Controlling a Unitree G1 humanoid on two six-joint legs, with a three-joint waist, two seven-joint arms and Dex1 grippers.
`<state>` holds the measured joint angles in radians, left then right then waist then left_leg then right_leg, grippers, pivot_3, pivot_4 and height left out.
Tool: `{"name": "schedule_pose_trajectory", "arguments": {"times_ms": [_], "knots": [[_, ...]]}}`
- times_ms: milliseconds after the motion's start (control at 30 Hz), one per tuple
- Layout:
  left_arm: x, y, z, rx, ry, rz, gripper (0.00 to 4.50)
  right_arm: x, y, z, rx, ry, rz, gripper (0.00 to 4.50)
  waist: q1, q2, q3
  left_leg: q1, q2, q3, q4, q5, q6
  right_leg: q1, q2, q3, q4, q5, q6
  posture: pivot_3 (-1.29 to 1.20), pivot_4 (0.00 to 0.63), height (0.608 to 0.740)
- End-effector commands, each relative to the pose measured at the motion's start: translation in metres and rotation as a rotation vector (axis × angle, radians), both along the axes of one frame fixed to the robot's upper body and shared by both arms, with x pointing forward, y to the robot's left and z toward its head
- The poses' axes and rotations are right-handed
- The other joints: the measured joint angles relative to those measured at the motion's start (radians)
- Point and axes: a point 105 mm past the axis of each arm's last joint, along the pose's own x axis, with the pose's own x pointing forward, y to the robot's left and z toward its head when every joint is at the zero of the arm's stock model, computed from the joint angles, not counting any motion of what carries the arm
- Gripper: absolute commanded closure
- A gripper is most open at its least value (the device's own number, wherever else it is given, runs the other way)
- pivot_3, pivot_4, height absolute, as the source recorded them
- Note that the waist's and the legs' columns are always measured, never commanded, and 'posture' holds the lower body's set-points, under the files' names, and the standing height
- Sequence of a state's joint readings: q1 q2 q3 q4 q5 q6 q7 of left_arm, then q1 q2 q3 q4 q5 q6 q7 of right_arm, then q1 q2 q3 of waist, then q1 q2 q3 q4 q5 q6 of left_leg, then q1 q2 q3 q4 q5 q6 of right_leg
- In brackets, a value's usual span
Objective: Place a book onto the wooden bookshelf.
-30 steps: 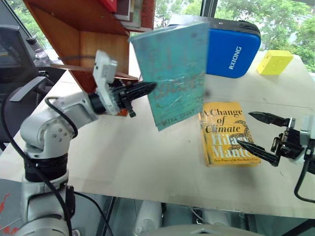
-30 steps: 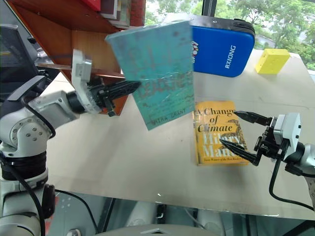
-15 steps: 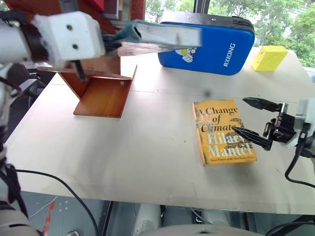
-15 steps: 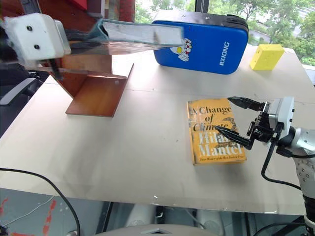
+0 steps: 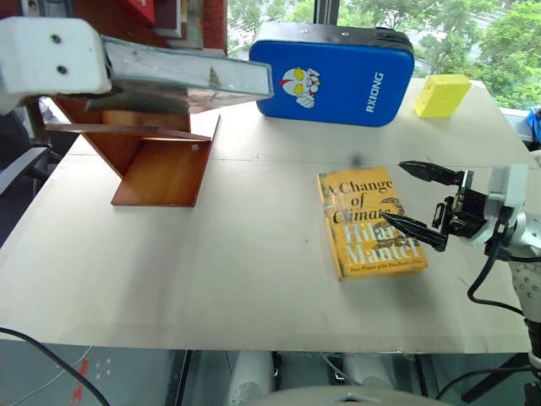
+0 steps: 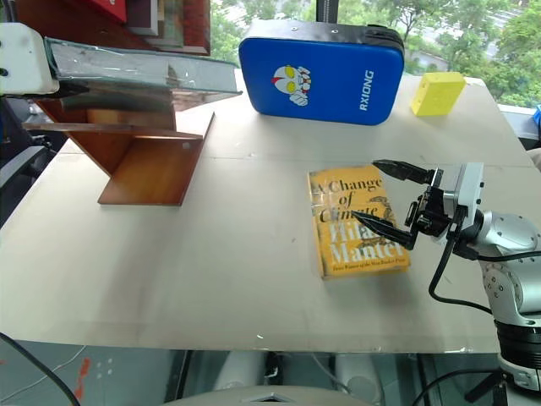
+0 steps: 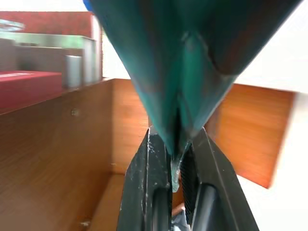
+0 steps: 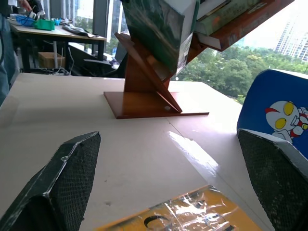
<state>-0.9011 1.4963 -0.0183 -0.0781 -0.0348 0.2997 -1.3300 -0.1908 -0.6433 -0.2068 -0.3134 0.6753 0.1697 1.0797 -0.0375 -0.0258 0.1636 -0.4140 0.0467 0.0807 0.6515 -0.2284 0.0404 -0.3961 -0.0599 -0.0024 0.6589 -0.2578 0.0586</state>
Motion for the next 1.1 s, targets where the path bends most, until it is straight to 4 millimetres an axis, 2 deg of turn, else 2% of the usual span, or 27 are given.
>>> {"name": "schedule_pose_trajectory", "arguments": {"times_ms": [33,233,500,633,700,800,867,900,1000,1067,1100], "knots": [[-0.006,-0.002,0.022,-0.012,-0.105,-0.001,4.47,-0.001,-0.001,0.012,0.005,-0.062,0.006,0.00,0.001,-0.001,0.000,0.000,0.001,0.000,0.000,0.000,-0.001,0.000,0.001,0.000,0.000,0.000,0.000,0.00,0.150,0.740],[-0.021,0.014,0.033,0.046,-0.115,0.090,4.47,0.008,0.008,0.016,0.024,-0.082,0.039,0.00,-0.001,-0.006,0.004,-0.002,0.001,0.004,0.000,0.000,-0.001,-0.002,0.001,0.003,-0.001,0.003,-0.004,0.00,0.150,0.740],[-0.038,0.004,0.055,0.059,-0.195,0.073,4.47,0.017,0.016,0.016,0.039,-0.092,0.071,0.00,0.002,-0.008,0.006,-0.004,0.002,0.009,-0.001,0.000,-0.001,-0.008,0.001,0.008,0.001,0.003,-0.004,0.00,0.150,0.740],[-0.041,0.007,0.056,0.072,-0.194,0.095,4.47,0.021,0.020,0.017,0.043,-0.097,0.082,0.00,0.007,-0.009,0.006,-0.004,0.002,0.010,0.000,0.000,-0.001,-0.008,0.001,0.009,0.001,0.003,-0.004,0.00,0.150,0.740],[-0.041,0.016,0.051,0.082,-0.156,0.157,4.47,0.022,0.021,0.018,0.043,-0.101,0.085,0.00,0.010,-0.009,0.006,-0.004,0.002,0.011,0.000,0.000,-0.001,-0.008,0.001,0.009,0.001,0.003,-0.004,0.00,0.150,0.740],[-0.040,0.043,0.038,0.114,-0.064,0.322,4.47,0.020,0.021,0.020,0.041,-0.108,0.086,0.00,0.010,-0.009,0.006,-0.004,0.002,0.012,0.000,0.000,-0.001,-0.009,0.001,0.010,0.001,0.003,-0.004,0.00,0.150,0.740],[-0.038,0.049,0.032,0.117,-0.049,0.357,4.47,0.019,0.020,0.021,0.037,-0.111,0.081,0.00,0.011,-0.009,0.006,-0.004,0.002,0.015,-0.001,0.000,-0.001,-0.011,0.001,0.012,0.003,0.003,-0.004,0.00,0.150,0.740],[-0.037,0.050,0.030,0.117,-0.045,0.363,4.47,0.018,0.020,0.022,0.036,-0.112,0.079,0.00,0.011,-0.010,0.006,-0.005,0.003,0.018,0.000,0.001,-0.001,-0.011,0.002,0.012,0.003,0.003,-0.004,0.00,0.150,0.740],[-0.010,0.042,0.000,0.109,-0.035,0.284,4.47,0.017,0.016,0.023,0.034,-0.115,0.053,0.00,0.011,-0.009,0.005,-0.004,0.004,0.020,0.000,0.000,-0.001,-0.011,0.002,0.014,0.003,0.003,-0.004,0.00,0.150,0.740],[0.005,0.035,-0.013,0.105,-0.039,0.233,4.47,0.016,0.014,0.024,0.032,-0.115,0.042,0.00,0.026,-0.006,0.004,-0.002,0.003,0.020,-0.001,0.000,-0.001,-0.011,0.002,0.015,0.004,0.003,-0.004,0.00,0.150,0.740],[0.013,0.030,-0.016,0.063,-0.052,0.210,4.10,0.015,0.013,0.024,0.031,-0.113,0.036,0.00,0.029,-0.006,0.003,-0.002,0.004,0.020,0.000,0.001,-0.001,-0.010,0.003,0.013,0.005,0.003,-0.004,0.00,0.150,0.740]]}}
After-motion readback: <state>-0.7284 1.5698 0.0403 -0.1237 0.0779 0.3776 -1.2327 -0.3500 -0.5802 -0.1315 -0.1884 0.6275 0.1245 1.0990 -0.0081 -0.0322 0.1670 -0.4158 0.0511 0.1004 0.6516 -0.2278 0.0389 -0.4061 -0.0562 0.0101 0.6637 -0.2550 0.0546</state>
